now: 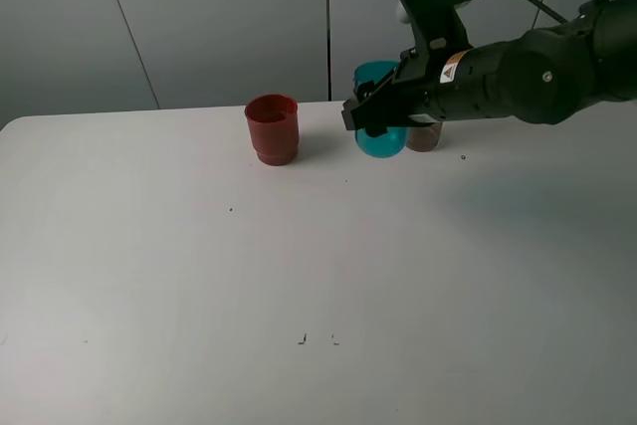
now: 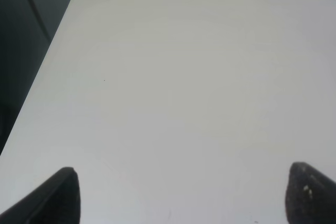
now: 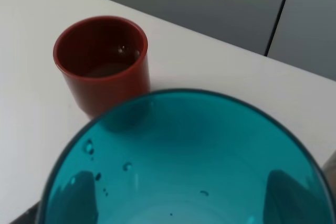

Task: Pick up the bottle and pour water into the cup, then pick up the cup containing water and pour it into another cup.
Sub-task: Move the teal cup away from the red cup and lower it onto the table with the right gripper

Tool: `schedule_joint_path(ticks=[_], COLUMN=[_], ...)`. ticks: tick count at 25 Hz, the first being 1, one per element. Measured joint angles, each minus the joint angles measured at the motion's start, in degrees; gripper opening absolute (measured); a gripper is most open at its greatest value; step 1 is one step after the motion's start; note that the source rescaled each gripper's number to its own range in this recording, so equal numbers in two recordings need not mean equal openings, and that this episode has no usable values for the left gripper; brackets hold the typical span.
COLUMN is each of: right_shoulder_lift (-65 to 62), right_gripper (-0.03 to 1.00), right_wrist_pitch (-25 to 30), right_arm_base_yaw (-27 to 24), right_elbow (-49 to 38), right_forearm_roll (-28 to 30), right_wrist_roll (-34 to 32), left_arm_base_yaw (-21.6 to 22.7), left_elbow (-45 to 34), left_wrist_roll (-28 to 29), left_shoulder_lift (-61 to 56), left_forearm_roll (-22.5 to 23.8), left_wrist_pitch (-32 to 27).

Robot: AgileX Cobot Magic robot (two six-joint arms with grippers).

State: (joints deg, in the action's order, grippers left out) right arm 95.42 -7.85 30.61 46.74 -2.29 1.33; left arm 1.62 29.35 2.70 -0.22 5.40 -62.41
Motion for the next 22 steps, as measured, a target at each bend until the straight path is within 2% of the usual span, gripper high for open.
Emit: schedule_joint_path(ticks=[4, 7, 11, 16, 17, 22], right_shoulder_lift=[-1.1, -2.06, -2.69, -2.71, -2.81, -2.01], right_gripper=[0.16, 0.16, 0.16, 0.16, 0.16, 0.16], right_wrist_pitch=[-1.34, -4.47, -13.18, -31.71, -33.56, -34.98], right_arm_base_yaw=[0.0, 0.0, 0.0, 0.0, 0.0, -3.17], right_elbow=[-3.76, -7.14, -12.84, -21.73, -23.0, -26.03], right_forearm_roll=[-1.71, -2.88, -2.96, -4.74, -6.06, -8.17], right_wrist_roll=[2.67, 4.41, 5.4, 6.38, 6.7, 7.08], left_arm_base_yaw=[0.0, 0.0, 0.0, 0.0, 0.0, 0.0], left_elbow=[0.0, 0.0, 0.0, 0.0, 0.0, 0.0], left_wrist_roll=[0.0, 0.0, 0.0, 0.0, 0.0, 0.0], left_shoulder_lift=[0.0, 0.0, 0.0, 0.0, 0.0, 0.0], left_forearm_roll=[0.0, 0.0, 0.0, 0.0, 0.0, 0.0], left_wrist_pitch=[0.0, 0.0, 0.0, 0.0, 0.0, 0.0])
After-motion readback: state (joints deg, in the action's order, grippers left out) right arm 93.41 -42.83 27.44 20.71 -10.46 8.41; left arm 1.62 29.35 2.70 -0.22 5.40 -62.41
